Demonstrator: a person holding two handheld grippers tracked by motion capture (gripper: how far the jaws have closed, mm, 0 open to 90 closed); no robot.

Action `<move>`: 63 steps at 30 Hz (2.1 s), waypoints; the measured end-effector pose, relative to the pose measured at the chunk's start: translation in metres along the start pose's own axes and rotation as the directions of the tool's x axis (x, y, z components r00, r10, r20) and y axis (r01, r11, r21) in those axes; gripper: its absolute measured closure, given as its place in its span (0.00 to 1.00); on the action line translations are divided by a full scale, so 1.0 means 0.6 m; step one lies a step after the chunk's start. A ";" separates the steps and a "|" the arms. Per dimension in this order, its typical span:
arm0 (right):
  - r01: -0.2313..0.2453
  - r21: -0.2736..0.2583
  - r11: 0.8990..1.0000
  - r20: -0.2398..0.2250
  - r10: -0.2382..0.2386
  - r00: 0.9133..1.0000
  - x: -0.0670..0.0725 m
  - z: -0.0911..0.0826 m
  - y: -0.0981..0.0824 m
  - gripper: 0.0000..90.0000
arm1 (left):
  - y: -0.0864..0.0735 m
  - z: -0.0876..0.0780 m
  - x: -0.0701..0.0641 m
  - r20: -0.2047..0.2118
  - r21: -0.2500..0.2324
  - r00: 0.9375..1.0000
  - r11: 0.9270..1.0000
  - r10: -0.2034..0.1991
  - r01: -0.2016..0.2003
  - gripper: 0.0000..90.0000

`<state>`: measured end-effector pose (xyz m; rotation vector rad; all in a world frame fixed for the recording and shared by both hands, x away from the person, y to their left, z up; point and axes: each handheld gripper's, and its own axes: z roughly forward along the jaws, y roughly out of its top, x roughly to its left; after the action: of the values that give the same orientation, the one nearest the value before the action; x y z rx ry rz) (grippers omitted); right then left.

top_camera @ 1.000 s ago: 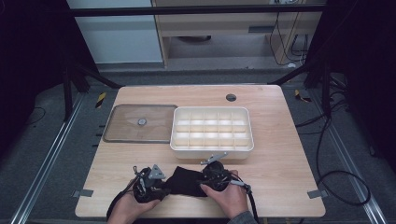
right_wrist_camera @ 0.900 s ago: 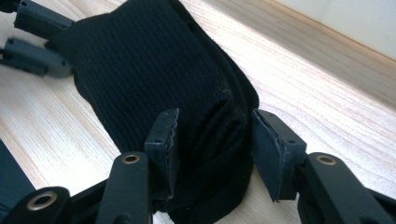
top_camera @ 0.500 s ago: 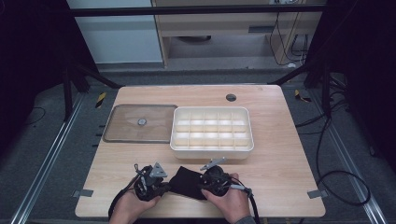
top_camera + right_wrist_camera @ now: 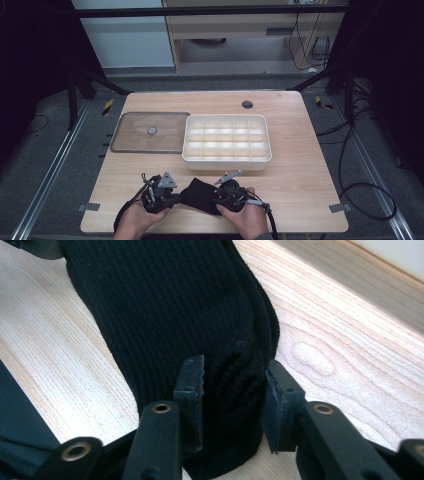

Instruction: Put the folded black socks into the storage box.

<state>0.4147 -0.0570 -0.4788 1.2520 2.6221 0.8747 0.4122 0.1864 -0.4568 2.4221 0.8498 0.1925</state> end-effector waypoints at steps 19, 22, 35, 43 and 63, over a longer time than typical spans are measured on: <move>0.003 0.003 1.000 -0.020 -0.003 1.000 -0.004 0.003 0.006 0.80 | 0.018 -0.028 -0.016 0.003 -0.012 0.999 0.999 0.051 -0.051 0.94; -0.009 -0.005 1.000 -0.026 0.009 1.000 -0.006 0.005 0.006 0.80 | 0.020 -0.032 -0.018 0.001 -0.012 0.998 0.998 0.057 -0.057 0.94; -0.016 -0.008 1.000 -0.019 0.015 1.000 -0.004 0.008 0.011 0.80 | 0.030 -0.041 -0.020 -0.001 -0.015 0.998 0.998 0.066 -0.066 0.94; -0.015 -0.014 1.000 -0.020 0.015 1.000 -0.004 0.011 0.014 0.80 | 0.034 -0.048 -0.029 -0.001 -0.024 0.996 0.996 0.084 -0.084 0.94; -0.048 -0.041 0.998 -0.038 0.046 0.998 -0.004 0.019 0.021 0.80 | 0.046 -0.050 -0.051 0.026 -0.041 0.991 0.991 0.132 -0.131 0.94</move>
<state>0.4289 -0.0474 -0.4819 1.3043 2.5977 0.9650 0.3936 0.1639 -0.4152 2.4392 0.6681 0.2209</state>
